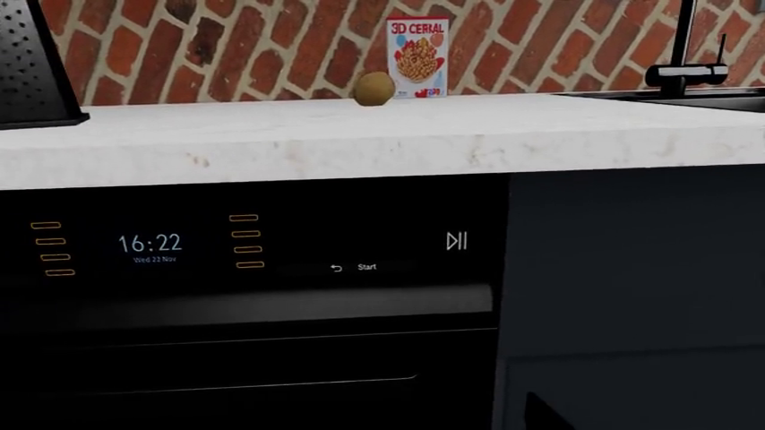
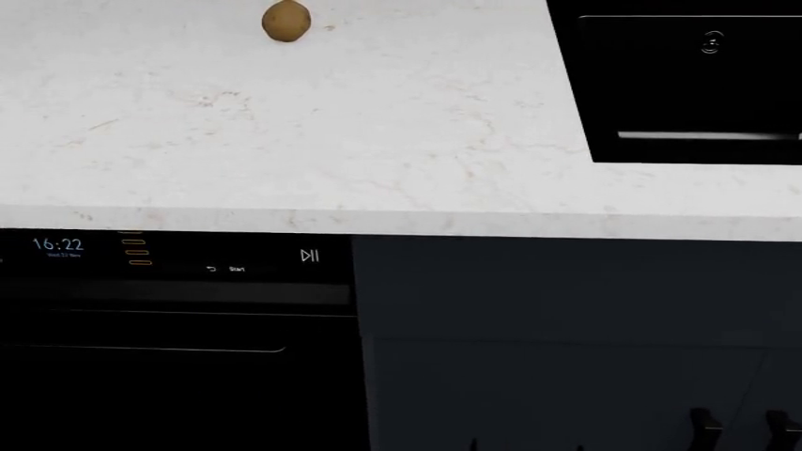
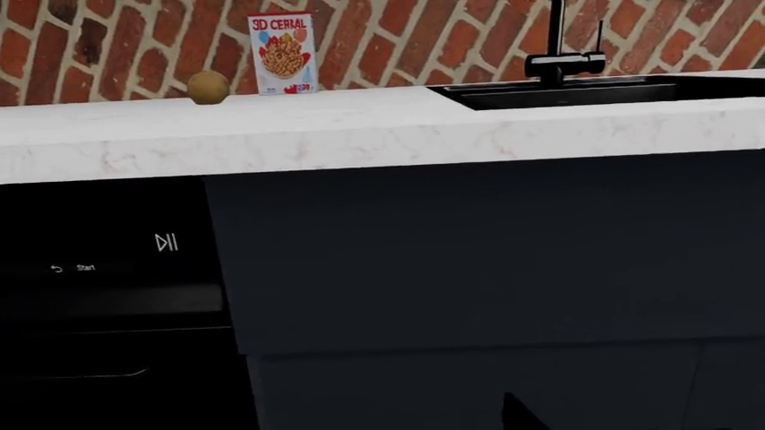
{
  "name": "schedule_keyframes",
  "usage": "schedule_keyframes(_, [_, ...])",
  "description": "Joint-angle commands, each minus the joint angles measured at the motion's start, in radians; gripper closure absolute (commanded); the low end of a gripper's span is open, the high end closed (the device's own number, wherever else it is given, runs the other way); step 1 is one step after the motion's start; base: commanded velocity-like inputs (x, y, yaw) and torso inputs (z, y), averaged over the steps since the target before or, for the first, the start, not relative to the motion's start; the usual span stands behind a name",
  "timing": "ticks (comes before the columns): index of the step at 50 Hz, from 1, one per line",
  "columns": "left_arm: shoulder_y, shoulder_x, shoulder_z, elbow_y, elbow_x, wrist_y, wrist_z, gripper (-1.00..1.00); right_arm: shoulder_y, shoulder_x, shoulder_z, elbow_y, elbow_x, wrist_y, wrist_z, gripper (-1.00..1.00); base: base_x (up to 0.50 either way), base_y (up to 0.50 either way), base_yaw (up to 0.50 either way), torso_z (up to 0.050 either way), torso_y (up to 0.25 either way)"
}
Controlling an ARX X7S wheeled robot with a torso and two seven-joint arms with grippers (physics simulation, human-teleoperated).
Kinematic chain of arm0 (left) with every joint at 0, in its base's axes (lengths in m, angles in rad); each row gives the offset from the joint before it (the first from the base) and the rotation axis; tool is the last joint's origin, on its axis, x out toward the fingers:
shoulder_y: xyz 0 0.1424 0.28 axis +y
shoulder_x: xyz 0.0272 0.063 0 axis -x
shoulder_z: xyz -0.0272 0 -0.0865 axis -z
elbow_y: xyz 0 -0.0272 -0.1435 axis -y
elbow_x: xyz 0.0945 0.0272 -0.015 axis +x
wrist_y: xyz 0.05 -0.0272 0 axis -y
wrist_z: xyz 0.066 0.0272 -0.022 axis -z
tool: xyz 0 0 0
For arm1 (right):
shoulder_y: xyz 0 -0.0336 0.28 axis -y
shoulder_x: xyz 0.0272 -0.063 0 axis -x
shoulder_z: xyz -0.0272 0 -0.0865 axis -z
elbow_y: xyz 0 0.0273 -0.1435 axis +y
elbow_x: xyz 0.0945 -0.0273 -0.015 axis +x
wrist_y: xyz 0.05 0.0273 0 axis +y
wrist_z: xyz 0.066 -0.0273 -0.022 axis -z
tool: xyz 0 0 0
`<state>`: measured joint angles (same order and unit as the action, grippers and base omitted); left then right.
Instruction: Open the dishwasher door
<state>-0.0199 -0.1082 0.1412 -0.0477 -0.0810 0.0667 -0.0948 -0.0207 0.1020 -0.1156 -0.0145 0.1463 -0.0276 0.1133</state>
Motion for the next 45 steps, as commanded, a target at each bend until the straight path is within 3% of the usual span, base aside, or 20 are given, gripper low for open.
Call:
schedule_keyframes(1, [-0.005,-0.002,0.008,-0.017,-0.024,0.016,-0.01,-1.0,0.001,0.014,-0.006,-0.012,0.012,0.003,0.019,-1.0,0.0,0.0,0.0,0.0,0.0])
schedule_keyframes(7, [-0.005,-0.002,0.0,-0.007,-0.033,0.02,-0.033,-1.0,-0.004,0.019,-0.015,-0.021,0.009,0.003,0.03,-1.0,0.0,0.0,0.0,0.0,0.0])
schedule_keyframes(45, [0.011,-0.027,0.037,-0.001,-0.094,0.029,-0.042,-1.0,-0.034,0.048,-0.045,-0.084,0.036,0.011,0.071,-1.0,0.0,0.0,0.0,-0.05,0.0])
